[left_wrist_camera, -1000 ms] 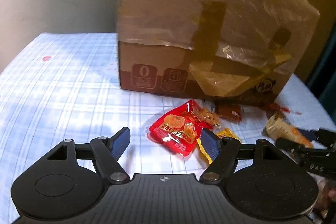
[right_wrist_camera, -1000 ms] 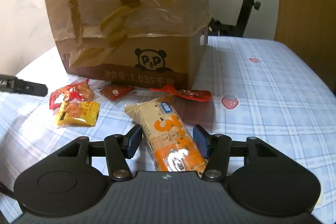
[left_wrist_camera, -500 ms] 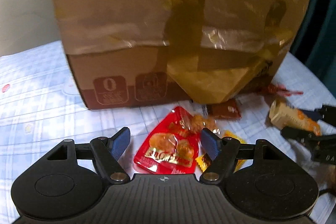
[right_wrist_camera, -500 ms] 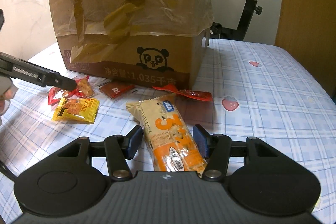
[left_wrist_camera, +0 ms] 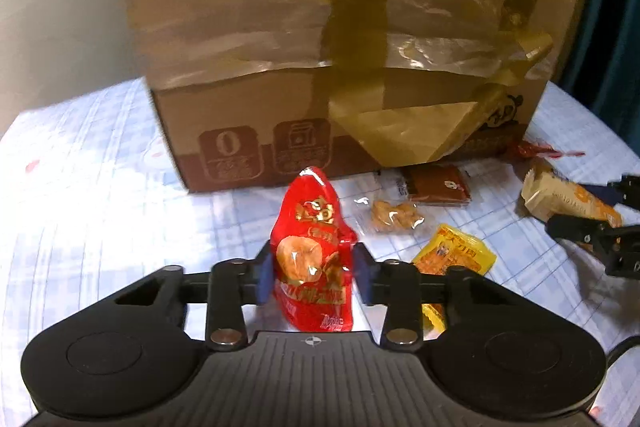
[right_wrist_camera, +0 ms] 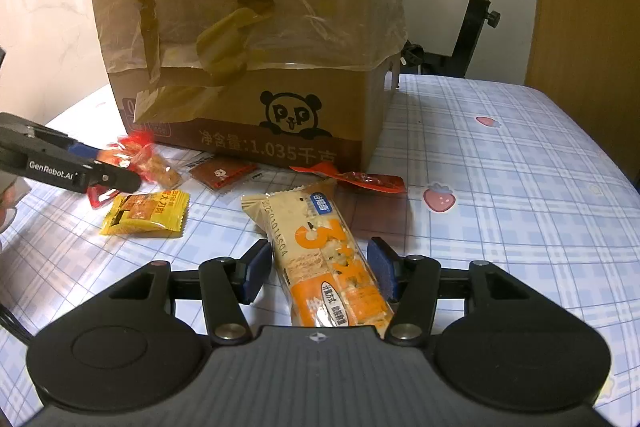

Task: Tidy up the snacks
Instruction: 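Grasp the red sausage packet with the left tool while the right tool grasps the cracker bar, then lift both held packets up over the open box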

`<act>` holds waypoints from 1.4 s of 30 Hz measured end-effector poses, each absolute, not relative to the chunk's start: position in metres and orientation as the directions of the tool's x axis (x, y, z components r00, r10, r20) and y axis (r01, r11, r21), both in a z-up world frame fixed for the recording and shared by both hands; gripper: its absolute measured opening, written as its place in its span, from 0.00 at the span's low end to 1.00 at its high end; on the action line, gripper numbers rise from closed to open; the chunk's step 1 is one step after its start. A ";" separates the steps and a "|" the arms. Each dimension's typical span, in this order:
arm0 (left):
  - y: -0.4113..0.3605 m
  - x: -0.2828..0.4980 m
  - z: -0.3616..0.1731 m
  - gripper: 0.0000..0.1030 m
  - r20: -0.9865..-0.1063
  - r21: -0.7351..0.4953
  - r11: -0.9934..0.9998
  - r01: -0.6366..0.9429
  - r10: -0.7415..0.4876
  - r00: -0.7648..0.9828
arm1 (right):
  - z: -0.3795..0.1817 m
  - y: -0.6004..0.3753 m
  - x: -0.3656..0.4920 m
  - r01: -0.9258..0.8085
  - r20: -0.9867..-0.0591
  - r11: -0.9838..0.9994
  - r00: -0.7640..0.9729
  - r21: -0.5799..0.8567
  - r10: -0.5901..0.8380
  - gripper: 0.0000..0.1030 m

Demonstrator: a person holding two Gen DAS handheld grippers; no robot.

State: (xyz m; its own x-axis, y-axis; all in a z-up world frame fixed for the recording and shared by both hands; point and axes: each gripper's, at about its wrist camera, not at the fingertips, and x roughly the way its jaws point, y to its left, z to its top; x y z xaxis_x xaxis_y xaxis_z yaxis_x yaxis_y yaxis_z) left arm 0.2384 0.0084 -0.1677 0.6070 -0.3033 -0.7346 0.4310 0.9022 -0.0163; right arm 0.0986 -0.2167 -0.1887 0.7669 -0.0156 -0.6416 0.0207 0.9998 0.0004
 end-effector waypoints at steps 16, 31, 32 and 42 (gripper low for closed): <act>0.027 0.179 -0.168 0.33 -0.718 -0.092 0.963 0.252 -0.239 0.653 | -0.188 -0.217 0.099 0.021 -0.641 1.000 0.767 0.004 -0.013 0.55; 0.031 0.158 -0.161 0.29 -0.699 -0.106 0.964 0.243 -0.246 0.671 | -0.185 -0.218 0.093 -0.013 -0.638 0.999 0.769 0.046 0.039 0.41; 0.033 0.156 -0.158 0.29 -0.691 -0.115 0.963 0.243 -0.253 0.677 | -0.185 -0.218 0.093 -0.022 -0.641 0.999 0.766 0.050 0.049 0.41; 0.040 0.148 -0.130 0.29 -0.631 -0.169 0.956 0.240 -0.292 0.719 | -0.155 -0.205 0.083 -0.133 -0.604 0.988 0.782 0.080 0.154 0.39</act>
